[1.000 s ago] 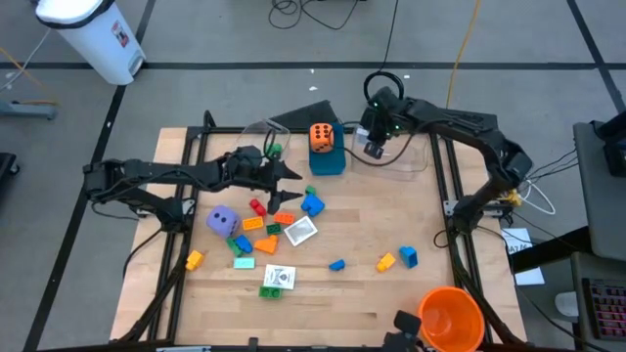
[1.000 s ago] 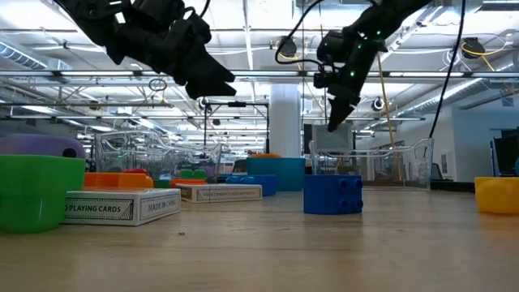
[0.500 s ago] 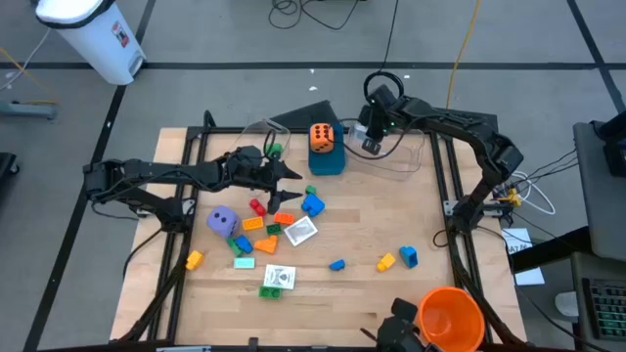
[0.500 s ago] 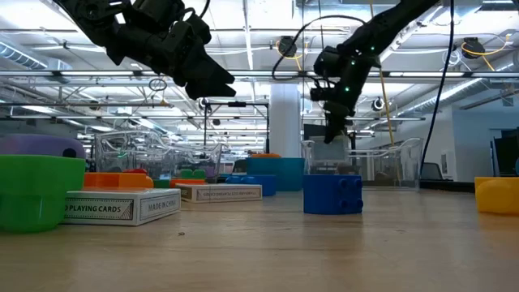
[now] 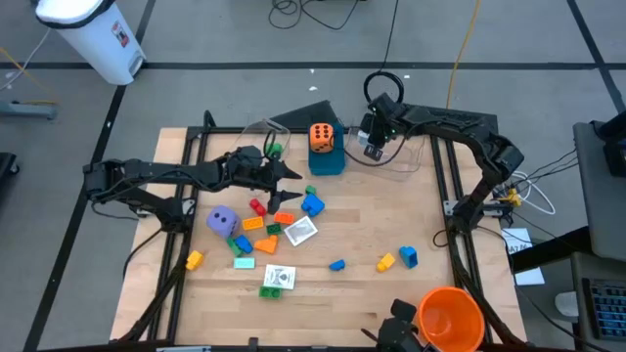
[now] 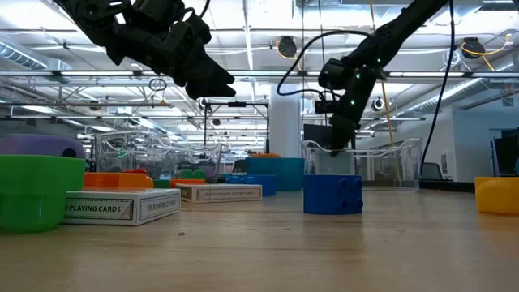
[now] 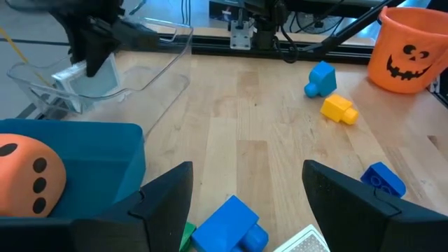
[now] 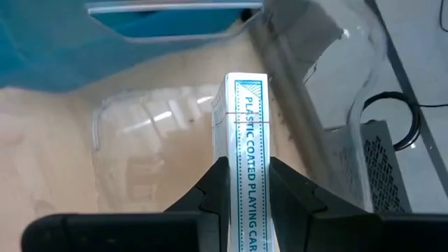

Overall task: Pick & Place Toys
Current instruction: Put the green playing card into the right transparent bin

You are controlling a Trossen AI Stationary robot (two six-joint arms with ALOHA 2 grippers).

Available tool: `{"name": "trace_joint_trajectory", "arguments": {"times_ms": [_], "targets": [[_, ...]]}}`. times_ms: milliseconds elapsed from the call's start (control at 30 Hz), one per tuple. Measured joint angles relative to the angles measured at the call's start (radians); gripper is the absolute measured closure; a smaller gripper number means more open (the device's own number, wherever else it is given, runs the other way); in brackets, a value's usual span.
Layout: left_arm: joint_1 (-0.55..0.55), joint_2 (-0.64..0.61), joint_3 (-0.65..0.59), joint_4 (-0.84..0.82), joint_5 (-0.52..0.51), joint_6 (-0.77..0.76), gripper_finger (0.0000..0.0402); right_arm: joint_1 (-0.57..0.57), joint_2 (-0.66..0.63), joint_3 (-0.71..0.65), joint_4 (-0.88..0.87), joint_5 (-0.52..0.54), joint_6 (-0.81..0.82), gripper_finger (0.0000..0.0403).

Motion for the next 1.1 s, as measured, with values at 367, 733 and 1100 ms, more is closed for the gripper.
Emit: {"name": "trace_joint_trajectory", "arguments": {"times_ms": [367, 733, 1100], "targets": [[0.000, 0.000, 0.000, 0.019, 0.000, 0.000, 0.0128, -0.001, -0.001, -0.044, 0.092, 0.000, -0.016, 0.0342], [0.000, 0.000, 0.000, 0.021, 0.000, -0.001, 0.0128, -0.001, -0.001, -0.048, 0.096, 0.004, -0.009, 0.0342], [0.000, 0.000, 0.000, 0.021, 0.000, -0.013, 0.0128, -0.001, -0.001, -0.048, 0.095, 0.053, -0.004, 0.0326]]}}
